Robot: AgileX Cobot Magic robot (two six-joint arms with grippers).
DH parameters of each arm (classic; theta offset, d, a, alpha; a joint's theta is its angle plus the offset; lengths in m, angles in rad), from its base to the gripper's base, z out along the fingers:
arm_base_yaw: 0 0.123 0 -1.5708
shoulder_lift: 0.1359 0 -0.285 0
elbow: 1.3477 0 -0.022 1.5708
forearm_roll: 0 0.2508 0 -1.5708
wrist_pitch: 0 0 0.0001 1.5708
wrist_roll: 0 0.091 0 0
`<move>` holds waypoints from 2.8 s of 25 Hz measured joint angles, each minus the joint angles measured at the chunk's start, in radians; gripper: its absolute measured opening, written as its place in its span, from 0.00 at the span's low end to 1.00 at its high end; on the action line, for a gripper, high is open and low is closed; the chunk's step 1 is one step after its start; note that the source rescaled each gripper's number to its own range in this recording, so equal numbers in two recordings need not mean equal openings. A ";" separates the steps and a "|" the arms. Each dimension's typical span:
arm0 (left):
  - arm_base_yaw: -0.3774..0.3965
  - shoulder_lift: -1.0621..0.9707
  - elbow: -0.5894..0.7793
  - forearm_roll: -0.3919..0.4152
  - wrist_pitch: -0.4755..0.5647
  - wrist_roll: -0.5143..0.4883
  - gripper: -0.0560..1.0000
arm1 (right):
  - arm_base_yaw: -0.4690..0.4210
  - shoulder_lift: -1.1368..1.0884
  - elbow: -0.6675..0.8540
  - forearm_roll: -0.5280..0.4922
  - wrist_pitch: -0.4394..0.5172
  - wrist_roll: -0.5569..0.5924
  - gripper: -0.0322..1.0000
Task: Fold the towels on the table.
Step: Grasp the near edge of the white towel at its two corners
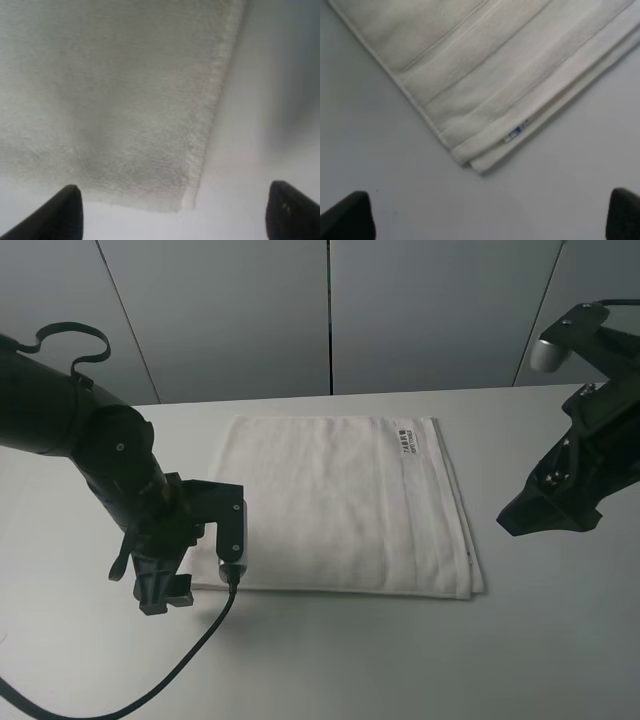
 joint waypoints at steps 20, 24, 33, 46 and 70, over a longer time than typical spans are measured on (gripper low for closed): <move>-0.010 0.075 -0.003 -0.009 -0.004 0.027 0.98 | 0.000 0.000 0.000 0.000 0.004 -0.057 1.00; -0.010 0.079 -0.007 -0.018 -0.005 0.027 0.98 | 0.000 0.024 -0.001 0.000 0.023 -0.102 1.00; -0.010 0.079 -0.007 -0.020 -0.011 0.027 0.98 | 0.107 0.170 -0.001 -0.036 0.001 -0.243 1.00; -0.010 0.079 -0.007 -0.026 -0.018 0.027 0.98 | 0.221 0.402 -0.002 -0.162 -0.117 -0.352 1.00; -0.010 0.079 -0.007 -0.026 -0.031 0.027 0.98 | 0.261 0.528 -0.004 -0.244 -0.205 -0.430 1.00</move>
